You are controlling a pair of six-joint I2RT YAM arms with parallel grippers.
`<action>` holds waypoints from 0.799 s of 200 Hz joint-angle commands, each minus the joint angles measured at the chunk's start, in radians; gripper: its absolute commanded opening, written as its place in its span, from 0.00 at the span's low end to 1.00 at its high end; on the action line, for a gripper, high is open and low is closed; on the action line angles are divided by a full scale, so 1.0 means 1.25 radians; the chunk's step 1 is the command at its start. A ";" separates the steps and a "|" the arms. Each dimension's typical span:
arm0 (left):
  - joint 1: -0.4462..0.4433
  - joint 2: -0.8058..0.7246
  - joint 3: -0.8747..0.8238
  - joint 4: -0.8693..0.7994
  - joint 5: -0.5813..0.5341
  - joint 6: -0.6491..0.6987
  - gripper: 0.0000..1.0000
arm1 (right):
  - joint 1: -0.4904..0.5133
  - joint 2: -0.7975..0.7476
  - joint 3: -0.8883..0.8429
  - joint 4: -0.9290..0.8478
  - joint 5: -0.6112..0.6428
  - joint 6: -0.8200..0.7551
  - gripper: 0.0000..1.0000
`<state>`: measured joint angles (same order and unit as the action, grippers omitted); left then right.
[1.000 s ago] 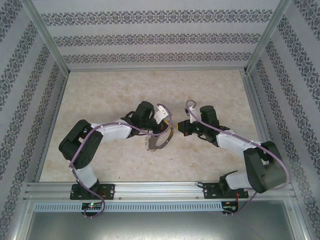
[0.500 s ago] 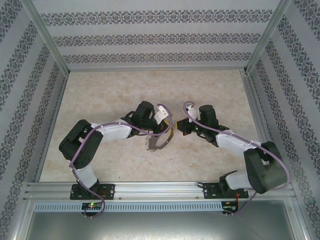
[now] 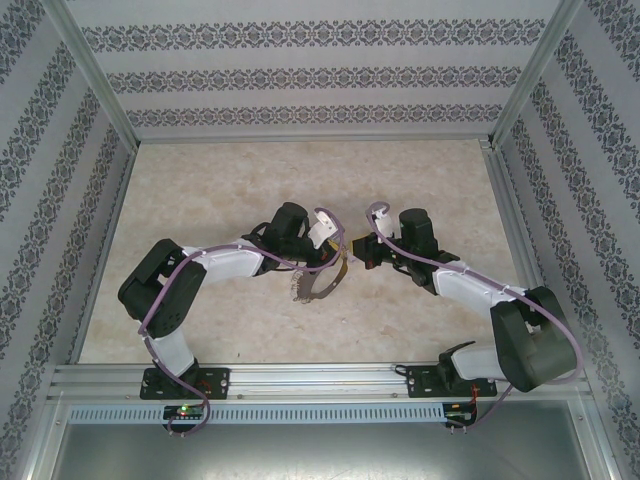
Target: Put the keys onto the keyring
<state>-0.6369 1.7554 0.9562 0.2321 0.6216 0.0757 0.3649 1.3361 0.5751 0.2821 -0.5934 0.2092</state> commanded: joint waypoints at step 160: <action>-0.013 -0.013 0.027 -0.010 0.027 0.029 0.00 | 0.022 -0.061 -0.065 0.032 0.015 -0.021 0.00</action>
<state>-0.6418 1.7550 0.9565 0.2317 0.6285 0.0944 0.3729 1.2404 0.4751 0.2798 -0.5579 0.2016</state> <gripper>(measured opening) 0.048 0.050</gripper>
